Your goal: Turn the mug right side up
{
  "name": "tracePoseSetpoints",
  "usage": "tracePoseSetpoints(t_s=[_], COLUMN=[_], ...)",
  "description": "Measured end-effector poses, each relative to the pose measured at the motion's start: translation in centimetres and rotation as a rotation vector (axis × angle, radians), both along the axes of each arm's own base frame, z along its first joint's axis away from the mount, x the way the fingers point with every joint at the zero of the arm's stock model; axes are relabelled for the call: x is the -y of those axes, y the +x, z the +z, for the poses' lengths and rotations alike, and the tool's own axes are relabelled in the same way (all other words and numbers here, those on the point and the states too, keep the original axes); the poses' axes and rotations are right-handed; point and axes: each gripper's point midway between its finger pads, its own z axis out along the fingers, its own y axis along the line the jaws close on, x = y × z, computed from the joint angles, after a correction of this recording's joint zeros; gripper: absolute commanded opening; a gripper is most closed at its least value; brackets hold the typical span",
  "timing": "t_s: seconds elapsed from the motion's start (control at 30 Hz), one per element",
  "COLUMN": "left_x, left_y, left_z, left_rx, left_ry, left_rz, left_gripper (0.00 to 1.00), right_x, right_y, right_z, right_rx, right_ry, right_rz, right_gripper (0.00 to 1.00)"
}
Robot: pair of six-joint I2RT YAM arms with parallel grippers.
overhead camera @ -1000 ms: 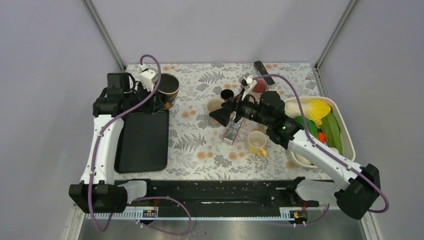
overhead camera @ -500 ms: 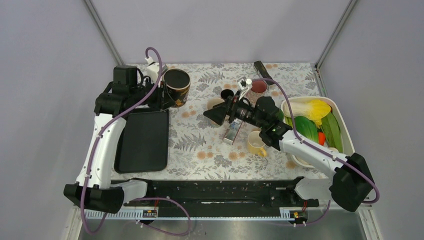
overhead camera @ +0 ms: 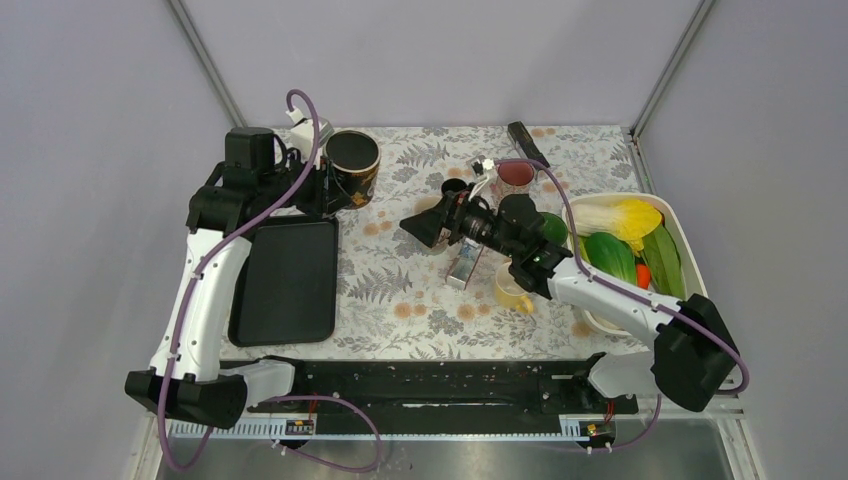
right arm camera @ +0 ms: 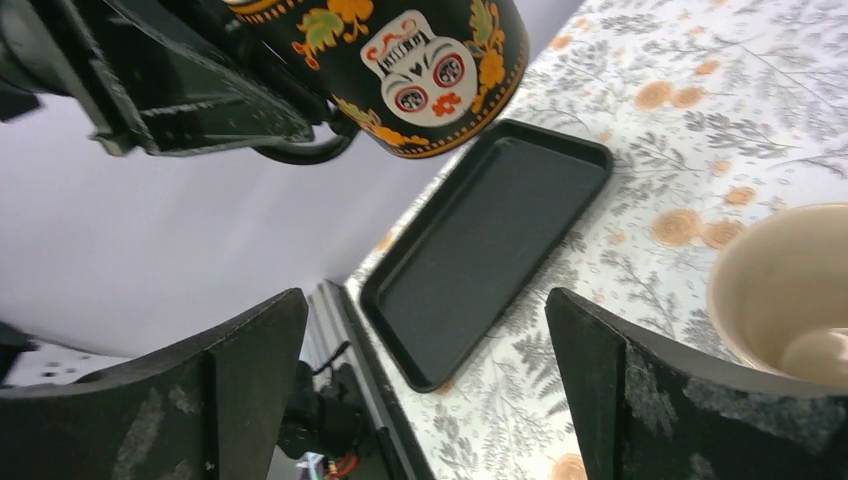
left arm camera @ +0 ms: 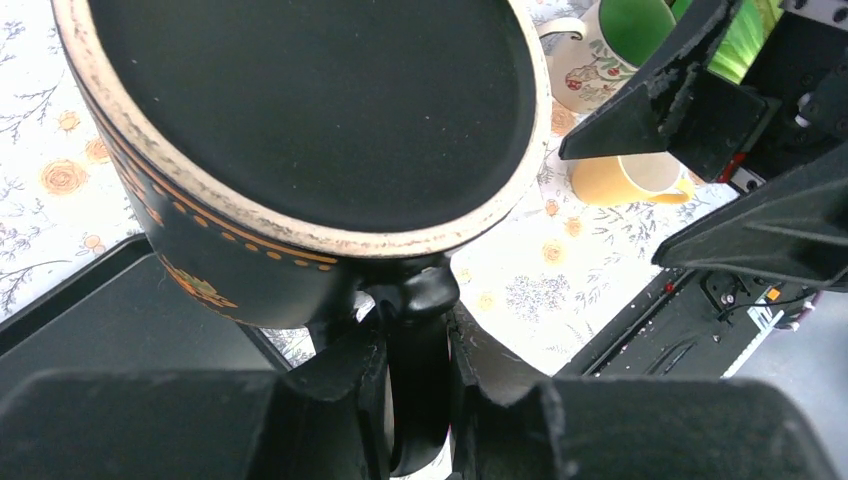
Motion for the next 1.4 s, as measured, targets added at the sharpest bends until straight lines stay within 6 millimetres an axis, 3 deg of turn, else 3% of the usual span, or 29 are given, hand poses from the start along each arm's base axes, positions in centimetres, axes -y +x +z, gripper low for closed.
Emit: tracePoseSetpoints(t_s=[0.2, 0.33, 0.43, 0.57, 0.73, 0.77, 0.87, 0.93, 1.2, 1.4], left_x=[0.0, 0.7, 1.2, 2.1, 3.2, 3.3, 3.5, 3.5, 3.3, 3.6], left_y=[-0.4, -0.8, -0.9, -0.8, -1.1, -1.1, -0.9, -0.8, 0.1, 1.5], left_z=[-1.0, -1.4, -1.0, 0.2, 1.6, 1.7, 1.8, 1.5, -1.8, -1.5], left_rx=[-0.073, -0.161, -0.2, -0.234, -0.299, -0.306, -0.313, -0.317, -0.415, -0.442], left_ry=[-0.042, -0.114, -0.171, -0.264, -0.374, -0.388, -0.397, -0.392, -0.402, -0.478], left_rz=[0.054, 0.093, 0.113, 0.126, 0.121, 0.118, 0.114, 0.113, 0.157, 0.206], left_gripper=[0.0, 0.0, 0.0, 0.0, 0.0, 0.0, 0.0, 0.0, 0.0, 0.0], right_x=[-0.1, 1.7, 2.7, 2.4, 1.7, 1.6, 1.2, 1.1, -0.5, -3.3], right_y=[0.0, 0.9, 2.1, 3.2, 2.7, 2.5, 2.5, 2.5, 0.8, -1.9], right_z=[-1.8, -3.2, -5.4, -7.4, -4.3, -2.8, 0.2, 1.0, -0.1, -2.2], right_rx=[0.268, 0.564, 0.759, 0.968, 1.145, 1.182, 1.234, 1.25, 1.272, 1.338], right_ry=[-0.223, -0.36, -0.472, -0.592, -0.58, -0.558, -0.51, -0.498, -0.535, -0.615], right_rz=[-0.097, -0.195, -0.255, -0.306, -0.401, -0.433, -0.496, -0.513, -0.452, -0.44], right_gripper=[0.99, 0.99, 0.99, 0.99, 0.99, 0.99, 0.99, 0.99, 0.99, 0.99])
